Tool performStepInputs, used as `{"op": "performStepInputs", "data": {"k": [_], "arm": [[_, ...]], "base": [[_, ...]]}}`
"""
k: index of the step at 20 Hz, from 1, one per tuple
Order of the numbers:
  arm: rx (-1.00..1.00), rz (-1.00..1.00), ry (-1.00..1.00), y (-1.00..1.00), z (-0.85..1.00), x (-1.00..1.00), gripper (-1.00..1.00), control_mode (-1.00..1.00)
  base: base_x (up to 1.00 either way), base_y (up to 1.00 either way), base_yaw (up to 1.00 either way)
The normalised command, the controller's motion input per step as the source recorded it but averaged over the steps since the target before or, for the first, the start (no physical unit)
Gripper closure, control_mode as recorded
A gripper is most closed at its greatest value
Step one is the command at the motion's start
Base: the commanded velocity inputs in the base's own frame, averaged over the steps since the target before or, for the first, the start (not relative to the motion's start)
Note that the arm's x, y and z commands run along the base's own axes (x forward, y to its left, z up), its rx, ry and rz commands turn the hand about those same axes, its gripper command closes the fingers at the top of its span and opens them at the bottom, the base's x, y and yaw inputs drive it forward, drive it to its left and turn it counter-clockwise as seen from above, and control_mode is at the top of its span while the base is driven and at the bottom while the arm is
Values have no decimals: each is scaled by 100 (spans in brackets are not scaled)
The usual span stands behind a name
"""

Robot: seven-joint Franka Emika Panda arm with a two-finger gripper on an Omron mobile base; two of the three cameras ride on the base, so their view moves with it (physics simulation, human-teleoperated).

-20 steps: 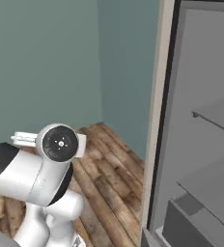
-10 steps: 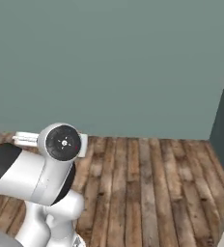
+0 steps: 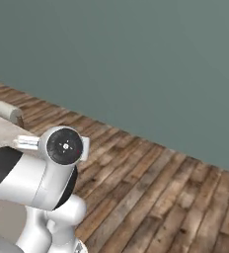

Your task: Take the lemon wedge from the fridge and place it on the plate with fish on the dining counter.

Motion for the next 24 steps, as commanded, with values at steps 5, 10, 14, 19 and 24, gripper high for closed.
{"op": "performStepInputs", "data": {"k": [5,10,14,19,24], "arm": [[0,0,0,0,0,0,100,100],[0,0,0,0,0,0,100,100],[0,0,0,0,0,0,100,100],[0,0,0,0,0,0,100,100],[0,0,0,0,0,0,100,100]], "base": [[71,14,75],[100,-3,68],[100,-8,57],[100,13,55],[100,67,41]]}}
